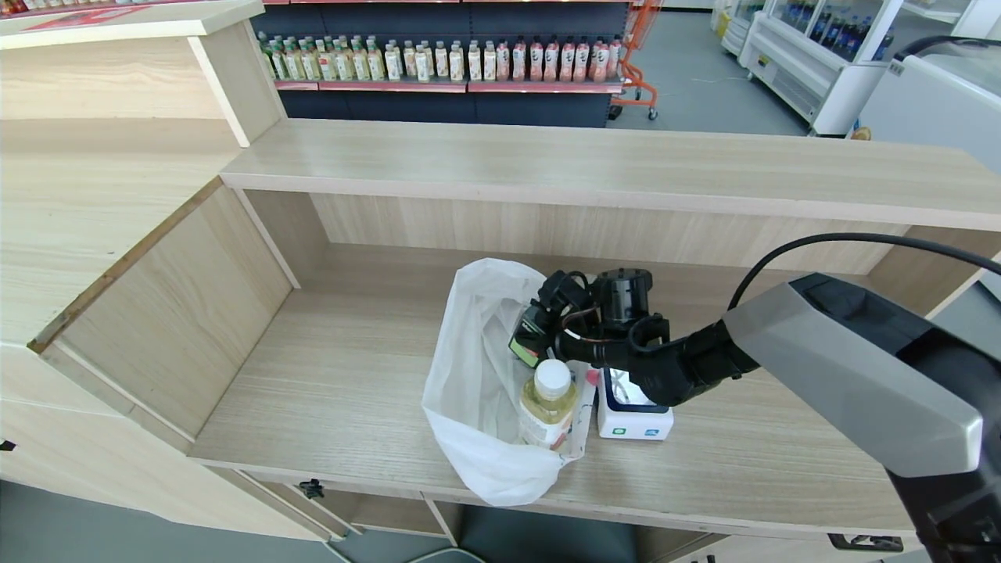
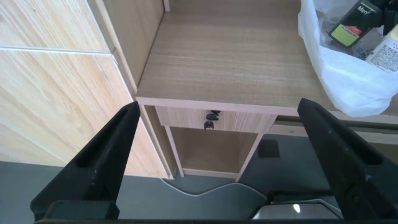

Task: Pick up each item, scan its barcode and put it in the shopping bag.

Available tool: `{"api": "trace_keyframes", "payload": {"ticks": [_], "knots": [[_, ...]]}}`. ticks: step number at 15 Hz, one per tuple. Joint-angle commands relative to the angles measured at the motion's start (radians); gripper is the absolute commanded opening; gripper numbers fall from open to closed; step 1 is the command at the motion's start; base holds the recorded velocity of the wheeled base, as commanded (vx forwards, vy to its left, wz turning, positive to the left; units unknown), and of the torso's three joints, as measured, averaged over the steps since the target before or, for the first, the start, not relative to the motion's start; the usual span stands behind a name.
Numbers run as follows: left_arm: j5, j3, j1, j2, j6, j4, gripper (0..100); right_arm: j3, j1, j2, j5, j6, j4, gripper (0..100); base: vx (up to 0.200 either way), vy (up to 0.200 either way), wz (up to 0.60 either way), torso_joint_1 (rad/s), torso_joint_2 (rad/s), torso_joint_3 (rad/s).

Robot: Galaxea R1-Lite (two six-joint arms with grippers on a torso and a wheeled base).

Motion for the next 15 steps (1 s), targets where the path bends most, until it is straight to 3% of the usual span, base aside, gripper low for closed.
{"api": "trace_keyframes", "payload": {"ticks": [1,5,11,12,15], "knots": [[0.0,0.0,0.0,0.0,0.0,0.0,100,-0.007,0.001,0.011,0.0,-0.007,0.0,0,0.0,0.0,0.0,0.0,0.0,0.0],[0.0,0.0,0.0,0.0,-0.001,0.0,100,-0.027,-0.011,0.057,0.077,-0.079,-0.098,0,0.0,0.0,0.0,0.0,0.0,0.0],[0.0,0.0,0.0,0.0,-0.001,0.0,100,-0.027,-0.01,0.066,0.083,-0.091,-0.106,0,0.0,0.0,0.0,0.0,0.0,0.0],[0.0,0.0,0.0,0.0,-0.001,0.0,100,-0.027,-0.01,0.066,0.083,-0.097,-0.106,100,0.0,0.0,0.0,0.0,0.0,0.0],[0.0,0.0,0.0,0.0,-0.001,0.0,100,-0.04,-0.011,0.06,0.12,-0.097,-0.112,100,0.0,0.0,0.0,0.0,0.0,0.0]]}}
